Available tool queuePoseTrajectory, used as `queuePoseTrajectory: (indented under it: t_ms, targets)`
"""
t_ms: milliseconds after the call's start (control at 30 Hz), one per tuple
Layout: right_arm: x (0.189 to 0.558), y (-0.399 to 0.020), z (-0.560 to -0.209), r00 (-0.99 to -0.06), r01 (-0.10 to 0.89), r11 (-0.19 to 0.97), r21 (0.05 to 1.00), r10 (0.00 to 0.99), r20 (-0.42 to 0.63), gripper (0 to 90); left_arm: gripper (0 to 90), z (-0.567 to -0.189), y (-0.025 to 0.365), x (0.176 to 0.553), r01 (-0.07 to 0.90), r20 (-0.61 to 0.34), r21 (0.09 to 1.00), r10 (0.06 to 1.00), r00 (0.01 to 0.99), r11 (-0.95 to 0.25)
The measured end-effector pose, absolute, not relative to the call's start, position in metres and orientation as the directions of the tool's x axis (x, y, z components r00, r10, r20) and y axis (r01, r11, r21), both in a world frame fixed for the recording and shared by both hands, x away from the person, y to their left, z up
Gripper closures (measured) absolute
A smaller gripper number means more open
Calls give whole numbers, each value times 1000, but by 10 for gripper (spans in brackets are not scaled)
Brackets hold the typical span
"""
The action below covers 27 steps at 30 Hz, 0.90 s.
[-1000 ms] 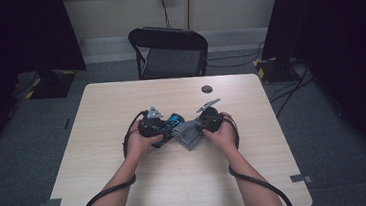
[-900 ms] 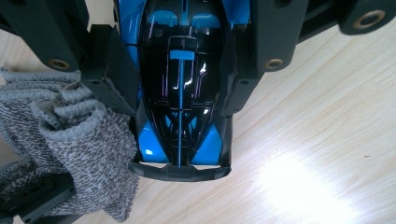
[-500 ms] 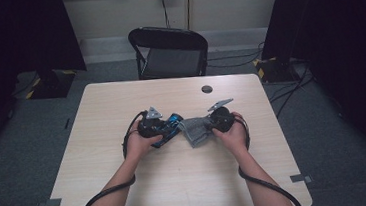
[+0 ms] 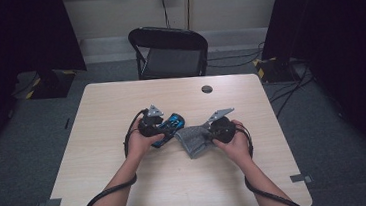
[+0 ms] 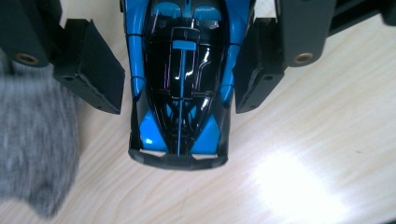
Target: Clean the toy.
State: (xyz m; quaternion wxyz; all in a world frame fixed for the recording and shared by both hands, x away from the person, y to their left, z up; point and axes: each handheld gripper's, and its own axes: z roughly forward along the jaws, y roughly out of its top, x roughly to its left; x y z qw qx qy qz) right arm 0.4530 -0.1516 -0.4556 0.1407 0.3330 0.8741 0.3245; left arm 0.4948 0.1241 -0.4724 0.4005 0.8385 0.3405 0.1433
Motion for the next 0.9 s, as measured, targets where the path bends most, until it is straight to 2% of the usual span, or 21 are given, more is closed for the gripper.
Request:
queuePoseTrajectory:
  t_ms: [167,400,633,767,900]
  targets:
    - [443,-140,-460,-766,474,580,662,643,-14,752,297,-460,129,489,456,-32,772,689,724,-443]
    - [425,-114,-461,-809,438,603,667,588,0,750,301,-445,144,470,421,-27,799,675,737,-428]
    - [408,-86,-461,-841,405,623,669,540,7,743,299,-449,156,449,439,-56,791,665,745,-425]
    - [409,-80,-463,-842,410,616,673,540,18,722,305,-452,158,443,434,-62,794,653,755,-426]
    - [413,-79,-467,-843,422,615,666,537,37,629,312,-453,156,438,423,-67,793,628,775,-437]
